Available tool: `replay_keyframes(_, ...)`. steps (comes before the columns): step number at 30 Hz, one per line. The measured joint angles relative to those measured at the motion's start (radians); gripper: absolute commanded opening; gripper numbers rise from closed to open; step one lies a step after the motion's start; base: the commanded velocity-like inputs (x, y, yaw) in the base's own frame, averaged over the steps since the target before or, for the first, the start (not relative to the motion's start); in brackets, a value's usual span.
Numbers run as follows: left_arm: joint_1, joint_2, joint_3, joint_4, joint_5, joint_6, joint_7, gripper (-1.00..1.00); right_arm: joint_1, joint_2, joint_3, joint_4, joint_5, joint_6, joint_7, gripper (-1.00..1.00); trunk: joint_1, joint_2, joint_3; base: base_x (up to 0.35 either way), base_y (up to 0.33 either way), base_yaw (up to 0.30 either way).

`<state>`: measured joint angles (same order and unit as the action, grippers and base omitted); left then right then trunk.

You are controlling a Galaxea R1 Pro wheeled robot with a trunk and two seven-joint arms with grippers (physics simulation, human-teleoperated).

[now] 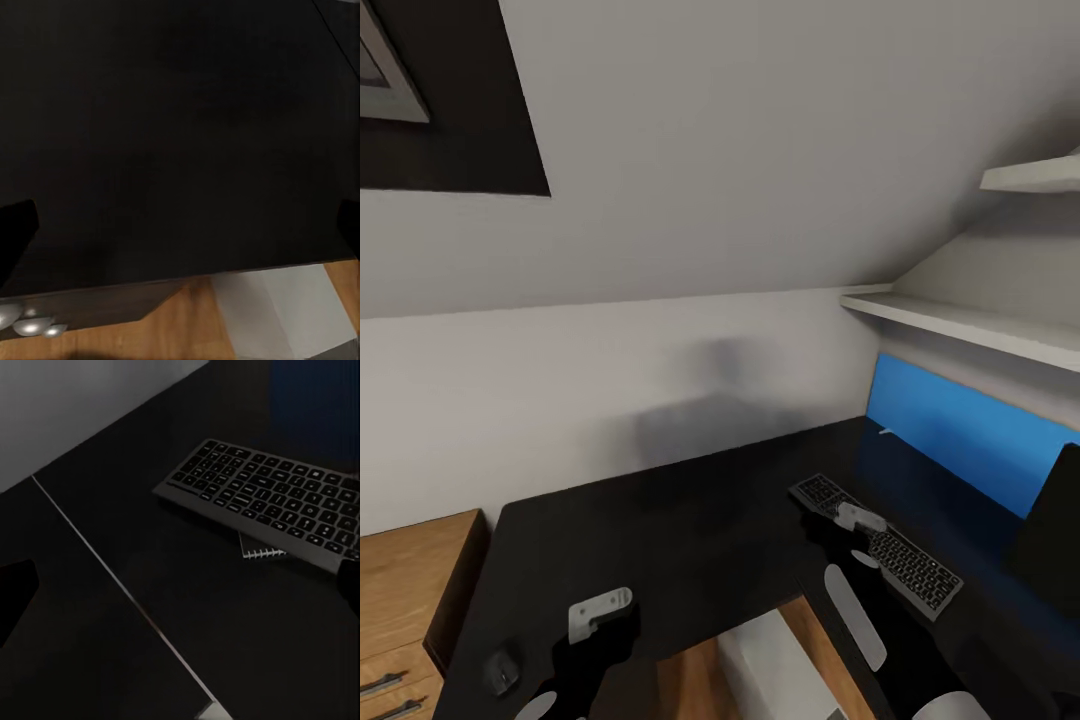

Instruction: In the bedroom, organize the workspace by keeping the computer under the desk, ensuring the monitor is on the desk, placing the keyboard on the desk next to the monitor, placing the mouse on the desk next to the keyboard, moving the folder from the swivel chair onto the desk next to the mouse, stacking the notebook on top of the folder with the pen on top of the notebook, and positioning the swivel chair next to the desk.

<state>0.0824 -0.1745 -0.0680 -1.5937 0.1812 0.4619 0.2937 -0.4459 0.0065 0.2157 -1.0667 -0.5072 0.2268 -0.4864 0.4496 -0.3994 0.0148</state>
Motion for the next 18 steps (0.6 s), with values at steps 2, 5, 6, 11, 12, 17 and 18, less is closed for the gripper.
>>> replay_keyframes(2,0.0,0.0,0.004,0.0,0.0,0.0,0.0,1.0,0.0,0.0,0.0,0.0,0.0,0.0,0.0,1.0,0.0,0.0,0.001,0.0,0.0,-0.241)
replay_keyframes(5,0.0,0.0,0.02,0.0,0.0,0.001,0.0,1.0,0.0,0.0,0.0,0.001,0.0,0.0,0.001,1.0,0.0,0.0,0.003,0.0,0.0,-0.245)
replay_keyframes(6,0.0,0.0,0.023,0.0,0.0,0.0,0.0,1.0,0.0,0.0,0.0,0.001,0.0,0.0,0.001,1.0,0.0,0.0,0.004,0.0,0.0,-0.248)
replay_keyframes(11,0.0,0.0,0.027,0.0,0.0,0.0,0.0,1.0,0.0,0.0,0.002,0.001,0.001,0.0,0.001,1.0,0.0,0.0,0.005,0.0,0.0,-0.243)
replay_keyframes(12,0.0,0.0,0.027,0.0,0.0,0.0,0.0,1.0,0.0,0.0,0.002,0.002,0.001,0.0,0.001,1.0,0.0,0.0,0.005,0.0,0.0,-0.149)
replay_keyframes(17,0.0,0.0,0.028,0.0,0.0,0.001,0.0,1.0,0.0,0.0,0.005,0.002,0.002,0.001,0.0,1.0,0.0,0.0,0.004,0.0,0.0,-0.052)
replay_keyframes(18,0.0,0.0,0.028,0.0,0.0,0.001,0.0,1.0,0.0,0.0,0.007,0.002,0.002,0.001,0.0,1.0,0.0,0.0,0.004,0.0,0.0,-0.016)
